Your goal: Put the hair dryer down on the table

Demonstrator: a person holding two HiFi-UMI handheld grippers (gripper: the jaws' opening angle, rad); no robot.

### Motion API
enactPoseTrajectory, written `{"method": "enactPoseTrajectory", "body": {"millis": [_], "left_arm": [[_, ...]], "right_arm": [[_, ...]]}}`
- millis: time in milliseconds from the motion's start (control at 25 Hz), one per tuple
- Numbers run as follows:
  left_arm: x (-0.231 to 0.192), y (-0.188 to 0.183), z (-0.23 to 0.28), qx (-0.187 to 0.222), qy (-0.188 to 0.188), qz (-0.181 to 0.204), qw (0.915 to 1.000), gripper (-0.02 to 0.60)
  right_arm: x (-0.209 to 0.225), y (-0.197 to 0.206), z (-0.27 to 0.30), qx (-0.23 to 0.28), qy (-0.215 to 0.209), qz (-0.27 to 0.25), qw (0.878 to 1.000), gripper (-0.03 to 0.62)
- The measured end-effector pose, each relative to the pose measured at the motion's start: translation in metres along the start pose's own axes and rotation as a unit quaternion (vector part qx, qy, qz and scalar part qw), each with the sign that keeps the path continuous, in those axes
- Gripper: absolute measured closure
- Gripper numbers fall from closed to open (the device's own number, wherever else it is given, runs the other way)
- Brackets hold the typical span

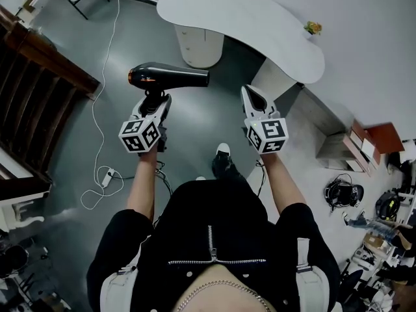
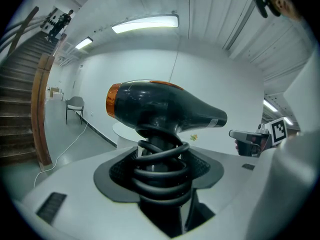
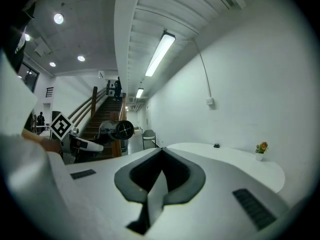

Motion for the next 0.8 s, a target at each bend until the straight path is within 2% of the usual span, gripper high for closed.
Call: {"method": "enactPoseTrajectory", "body": {"millis": [440, 800], "left_arm": [[-0.001, -0.034, 0.11, 0.009, -0.024, -0.005, 0.9997, 0.305], [0.0, -0.053, 0.156, 0.019, -0.042, -0.007, 0.9989, 0.305]], "right_arm": [[0.083, -0.015, 0.09, -0.005, -0.032, 0.0, 0.999, 0.589], [0.12, -0.022, 0.136, -0.007, -0.053, 0.001, 0.999, 0.588]]}}
Point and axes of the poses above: the fingertips, and each gripper's own axes: z forward along the fingers, x to its right, y out of its underside, the point moved 5 cm from there along -z, backward along the fingers, and after that the axes turned 11 degrees about y, right-handed, at the moved point
